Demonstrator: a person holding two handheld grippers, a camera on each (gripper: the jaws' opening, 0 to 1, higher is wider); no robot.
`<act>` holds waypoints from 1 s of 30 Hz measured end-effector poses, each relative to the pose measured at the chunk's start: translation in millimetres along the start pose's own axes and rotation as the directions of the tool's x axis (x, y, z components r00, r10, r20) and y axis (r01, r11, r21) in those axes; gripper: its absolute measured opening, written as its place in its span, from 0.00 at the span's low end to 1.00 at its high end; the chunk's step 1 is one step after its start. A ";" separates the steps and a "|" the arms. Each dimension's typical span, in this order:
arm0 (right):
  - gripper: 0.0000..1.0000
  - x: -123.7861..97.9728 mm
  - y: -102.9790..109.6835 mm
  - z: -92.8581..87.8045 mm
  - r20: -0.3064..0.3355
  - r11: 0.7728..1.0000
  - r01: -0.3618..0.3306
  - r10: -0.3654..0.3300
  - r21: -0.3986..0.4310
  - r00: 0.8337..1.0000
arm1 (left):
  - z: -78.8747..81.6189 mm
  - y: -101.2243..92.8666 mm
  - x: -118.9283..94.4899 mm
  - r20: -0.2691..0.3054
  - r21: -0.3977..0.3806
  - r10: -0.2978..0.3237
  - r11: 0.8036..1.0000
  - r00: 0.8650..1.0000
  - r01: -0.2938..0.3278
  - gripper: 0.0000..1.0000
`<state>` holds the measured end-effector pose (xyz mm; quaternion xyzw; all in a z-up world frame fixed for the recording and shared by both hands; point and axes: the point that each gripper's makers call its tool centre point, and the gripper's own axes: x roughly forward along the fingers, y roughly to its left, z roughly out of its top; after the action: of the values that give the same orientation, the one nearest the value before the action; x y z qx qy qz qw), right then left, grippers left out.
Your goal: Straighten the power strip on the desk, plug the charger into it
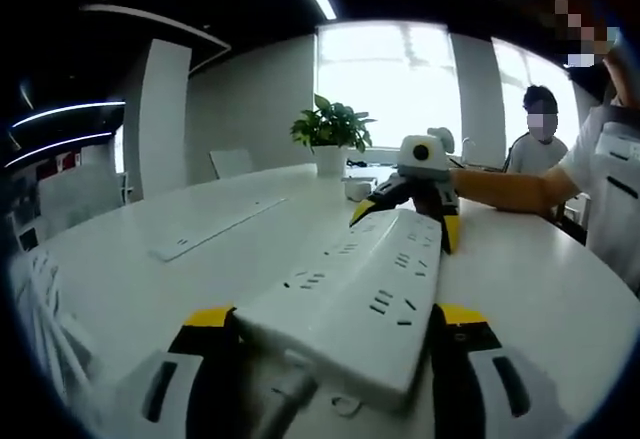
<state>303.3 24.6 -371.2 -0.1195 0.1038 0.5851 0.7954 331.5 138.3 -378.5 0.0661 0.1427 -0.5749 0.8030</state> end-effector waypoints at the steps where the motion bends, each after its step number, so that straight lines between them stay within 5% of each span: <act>1: 0.69 -0.1 0.1 -0.1 0.001 1.000 -0.004 0.004 0.000 1.000 | -0.2 -0.2 -0.5 0.001 0.000 0.001 1.000 1.000 -0.001 0.80; 30: 0.69 -2.3 -2.1 -0.4 0.010 0.998 -0.068 0.068 -0.013 0.998 | -0.7 -4.6 -3.1 0.005 -0.013 0.035 0.999 0.999 -0.035 0.78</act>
<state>304.6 21.8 -370.7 -0.1177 0.1000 0.6130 0.7748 326.1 139.7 -377.9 0.0621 0.1432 -0.5599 0.8137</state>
